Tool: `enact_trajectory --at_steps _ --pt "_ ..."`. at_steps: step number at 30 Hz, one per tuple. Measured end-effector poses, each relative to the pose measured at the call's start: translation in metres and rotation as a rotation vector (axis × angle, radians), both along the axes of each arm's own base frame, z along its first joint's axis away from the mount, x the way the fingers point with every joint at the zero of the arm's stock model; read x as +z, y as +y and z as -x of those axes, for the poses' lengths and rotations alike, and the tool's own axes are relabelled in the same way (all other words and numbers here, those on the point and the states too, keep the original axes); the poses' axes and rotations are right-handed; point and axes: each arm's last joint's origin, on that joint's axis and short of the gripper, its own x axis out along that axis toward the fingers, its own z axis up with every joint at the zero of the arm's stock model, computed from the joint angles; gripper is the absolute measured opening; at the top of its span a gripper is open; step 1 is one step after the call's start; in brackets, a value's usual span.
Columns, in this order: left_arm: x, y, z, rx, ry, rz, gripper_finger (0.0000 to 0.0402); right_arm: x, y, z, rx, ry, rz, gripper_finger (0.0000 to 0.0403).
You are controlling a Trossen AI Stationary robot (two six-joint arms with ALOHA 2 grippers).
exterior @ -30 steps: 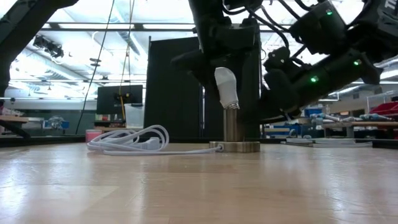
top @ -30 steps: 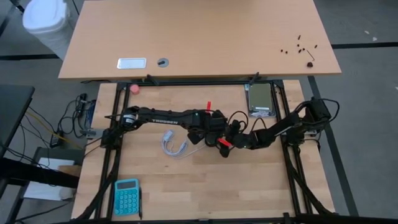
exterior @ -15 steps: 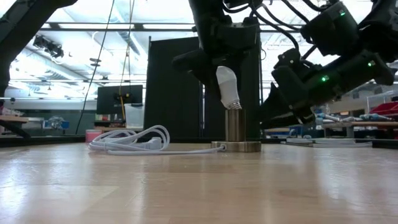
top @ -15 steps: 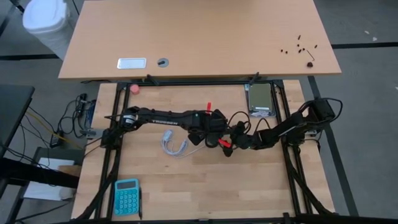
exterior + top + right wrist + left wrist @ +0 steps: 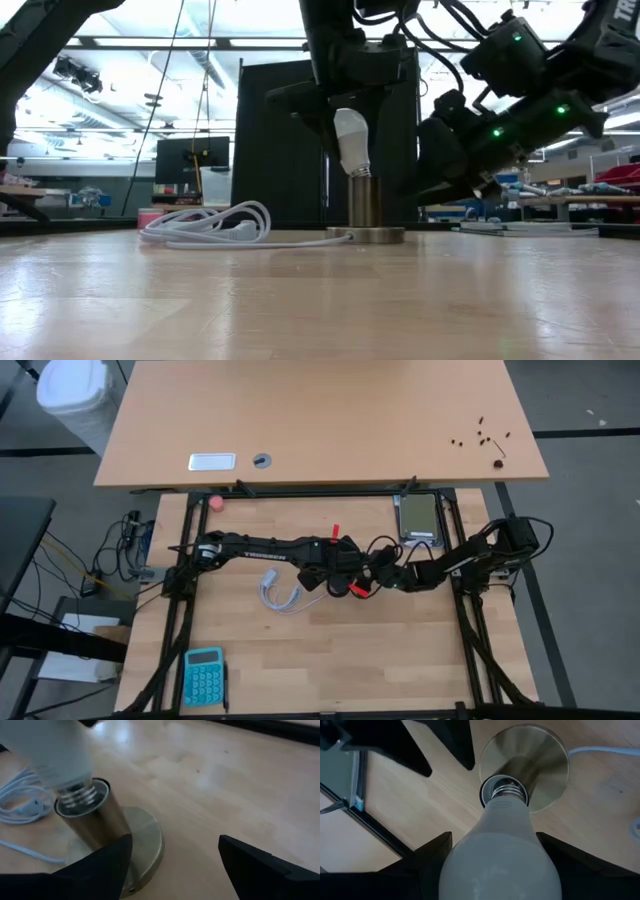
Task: Screw lightbulb
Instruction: Insert the lightbulb into the lamp holder
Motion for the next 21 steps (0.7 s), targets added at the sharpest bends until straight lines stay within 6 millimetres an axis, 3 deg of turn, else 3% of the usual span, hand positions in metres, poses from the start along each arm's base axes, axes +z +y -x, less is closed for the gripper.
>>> enact_trajectory --at_steps 5,10,18,21 --pt "0.0 0.0 0.001 0.002 0.008 -0.002 0.0283 0.006 -0.001 -0.008 0.043 -0.051 0.04 0.0309" --pt "-0.001 0.0 0.002 0.017 0.022 -0.002 0.0283 -0.008 0.0 -0.012 0.081 -0.031 0.084 0.0309" --pt "-0.003 -0.003 0.002 0.023 0.023 0.003 0.0283 -0.019 0.001 0.022 0.203 -0.189 0.205 0.0309" --pt "-0.003 -0.004 0.002 0.019 0.017 0.007 0.0283 -0.027 -0.004 0.024 0.28 -0.214 0.219 0.0309"
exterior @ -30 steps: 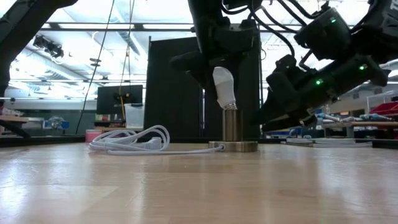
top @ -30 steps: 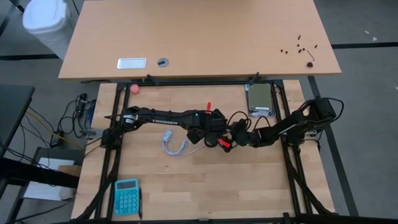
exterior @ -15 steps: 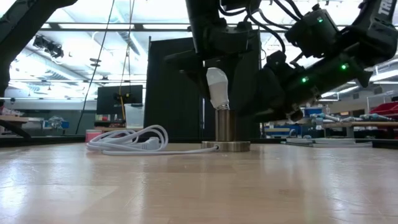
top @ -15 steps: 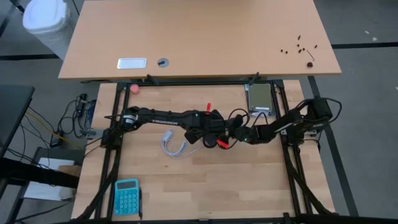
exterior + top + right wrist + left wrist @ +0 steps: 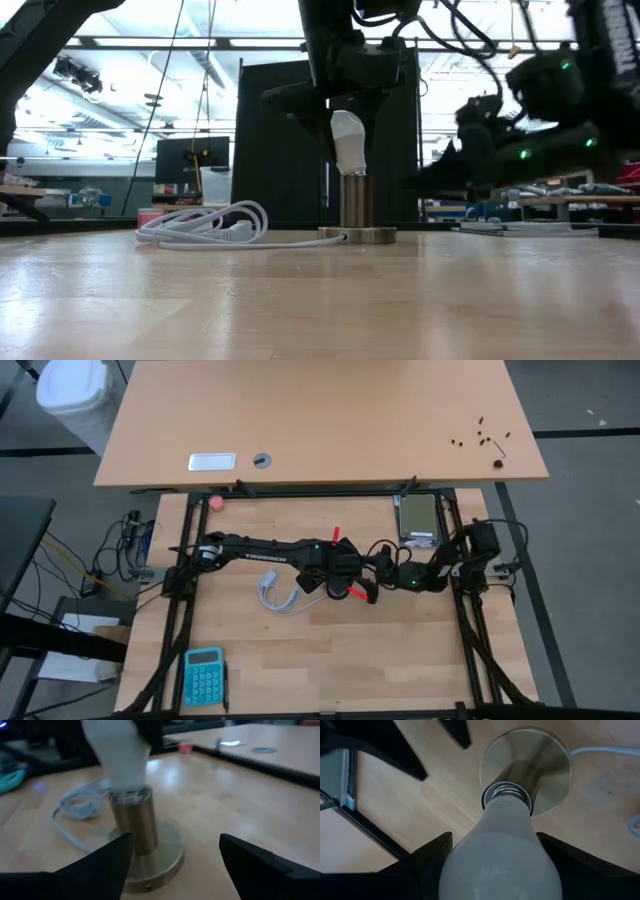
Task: Screw lightbulb
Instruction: Insert the lightbulb into the lamp holder
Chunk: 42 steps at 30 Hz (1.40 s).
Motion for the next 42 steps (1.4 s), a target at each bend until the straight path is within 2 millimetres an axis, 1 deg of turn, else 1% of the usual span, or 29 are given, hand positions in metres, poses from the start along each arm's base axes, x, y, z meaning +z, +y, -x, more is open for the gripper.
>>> enact_trajectory --at_steps 3,5,8,13,18,27,30,33,35,38,42 --pt "0.0 -0.002 0.0 -0.006 0.002 0.0 0.0283 -0.013 -0.002 -0.01 0.077 0.035 0.037 0.0309" --pt "0.0 -0.005 0.0 -0.01 0.003 0.0 0.0283 -0.017 -0.002 -0.016 0.104 0.029 0.08 0.0309" --pt "0.0 -0.008 0.001 -0.018 0.012 0.001 0.0283 -0.023 -0.005 -0.02 0.121 0.049 0.08 0.0309" --pt "-0.001 -0.011 0.002 -0.029 0.023 0.011 0.0283 -0.022 -0.009 -0.024 0.149 0.027 0.058 0.0309" --pt "-0.001 -0.011 0.004 -0.031 0.045 0.013 0.0283 -0.018 -0.007 -0.043 0.192 -0.026 0.063 0.0309" --pt "-0.001 -0.022 0.008 -0.056 0.071 0.023 0.0283 -0.022 -0.006 -0.059 0.219 -0.042 0.066 0.0309" --pt "0.0 -0.023 0.008 -0.053 0.068 0.027 0.0283 -0.024 -0.006 -0.056 0.218 -0.029 0.051 0.0309" --pt "0.0 -0.023 0.008 -0.047 0.064 0.034 0.0283 -0.028 -0.007 -0.04 0.175 0.01 0.031 0.0309" --pt "0.0 -0.025 0.008 -0.054 0.065 0.036 0.0283 -0.025 -0.01 -0.034 0.152 0.007 0.026 0.0309" --pt "-0.001 -0.026 0.008 -0.072 0.069 0.042 0.0283 -0.022 -0.01 -0.035 0.159 -0.006 0.026 0.0309" --pt "-0.001 -0.026 0.009 -0.075 0.079 0.046 0.0283 -0.019 -0.007 -0.048 0.191 -0.024 0.024 0.0309"
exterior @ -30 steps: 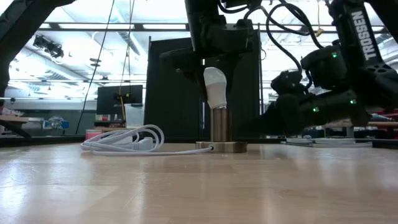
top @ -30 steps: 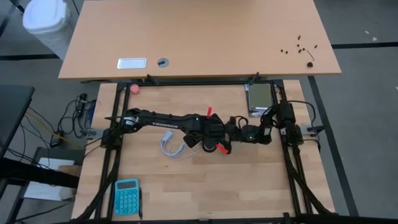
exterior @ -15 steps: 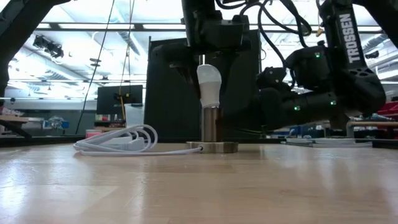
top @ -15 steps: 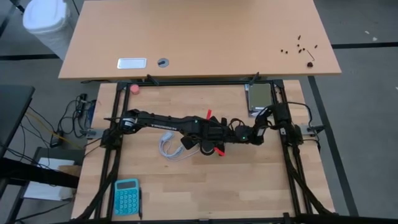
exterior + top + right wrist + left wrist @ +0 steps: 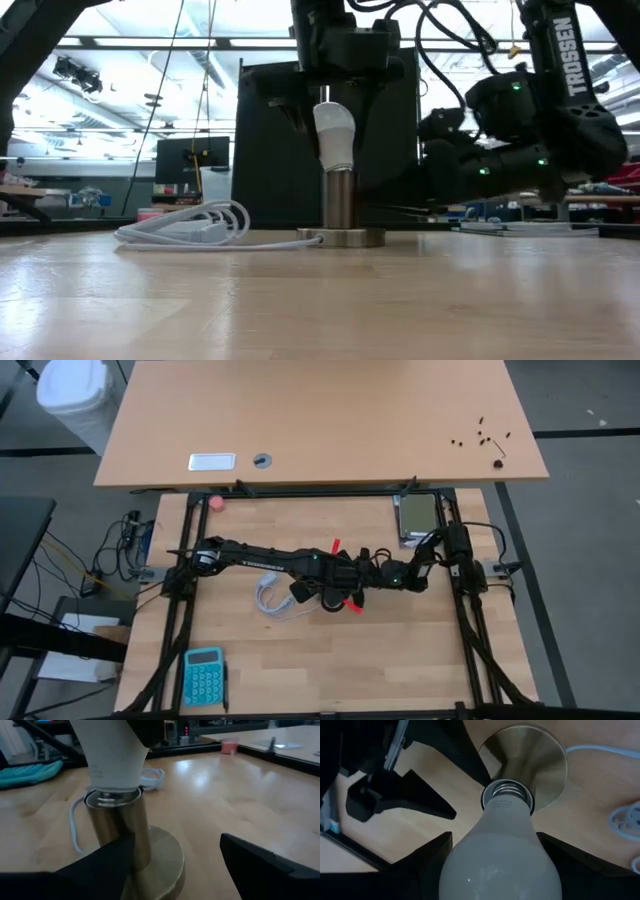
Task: Screw lightbulb
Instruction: Insert the lightbulb into the lamp holder
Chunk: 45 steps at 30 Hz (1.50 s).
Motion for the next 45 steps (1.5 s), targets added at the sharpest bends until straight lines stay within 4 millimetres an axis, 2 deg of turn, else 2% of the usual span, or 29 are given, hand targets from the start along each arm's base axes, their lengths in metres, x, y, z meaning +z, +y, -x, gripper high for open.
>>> enact_trajectory --at_steps 6,13,19,25,36,45 --pt "0.0 -0.002 0.004 -0.029 0.045 -0.001 0.0283 0.001 0.003 -0.016 0.009 0.022 0.003 0.0309" --pt "0.0 -0.007 0.004 -0.029 0.042 -0.009 0.0283 -0.001 0.003 -0.015 -0.027 0.025 -0.024 0.0309" --pt "-0.001 -0.008 0.003 -0.034 0.034 -0.01 0.0283 -0.002 0.021 0.0 0.032 0.013 -0.067 0.0309" --pt "-0.001 -0.009 0.003 -0.063 0.044 -0.031 0.0283 -0.002 0.033 -0.002 0.031 0.019 -0.031 0.0309" --pt "0.0 -0.006 0.005 -0.091 0.081 -0.141 0.0283 0.0 0.021 -0.035 -0.025 0.075 -0.01 0.0309" --pt "-0.001 -0.004 0.008 -0.017 0.083 -0.18 0.0283 0.002 0.013 -0.04 -0.125 0.057 -0.046 0.0309"
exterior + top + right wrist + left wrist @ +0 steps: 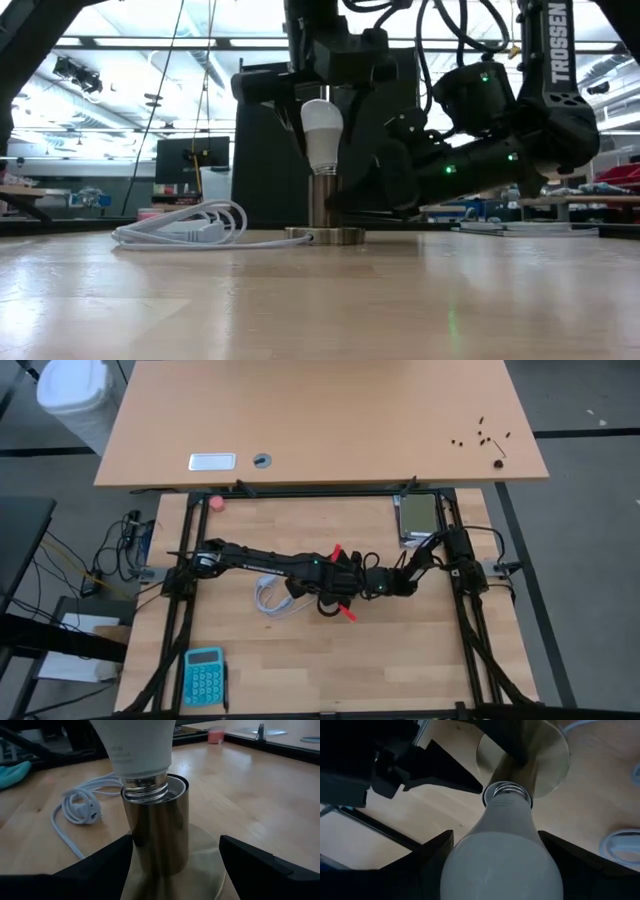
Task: Screw lightbulb
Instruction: Insert the lightbulb into the lamp holder
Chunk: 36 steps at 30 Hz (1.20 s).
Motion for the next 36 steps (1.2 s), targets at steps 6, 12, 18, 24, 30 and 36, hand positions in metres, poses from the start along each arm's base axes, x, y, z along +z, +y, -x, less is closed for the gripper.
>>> enact_trajectory --at_steps 6,12,18,24,30,36 --pt "-0.009 0.006 -0.002 0.032 0.021 -0.035 0.0283 0.002 -0.003 -0.006 0.01 -0.002 -0.009 0.0309" --pt "-0.012 0.01 -0.005 0.033 0.026 -0.043 0.0283 0.001 -0.002 -0.013 0.008 0.033 -0.017 0.0309" --pt "-0.013 0.012 -0.005 0.022 0.032 -0.027 0.0283 0.002 -0.005 -0.012 -0.003 0.017 -0.021 0.0309" --pt "-0.013 0.011 -0.008 -0.032 0.036 -0.015 0.0283 0.003 -0.007 -0.012 0.028 0.002 -0.026 0.0309" --pt "-0.013 0.011 -0.009 -0.039 0.03 -0.031 0.0283 0.0 -0.002 0.003 0.023 0.021 -0.017 0.0309" --pt "-0.013 0.011 -0.009 -0.041 0.029 -0.031 0.0283 0.01 0.001 0.024 0.018 0.014 -0.018 0.0309"
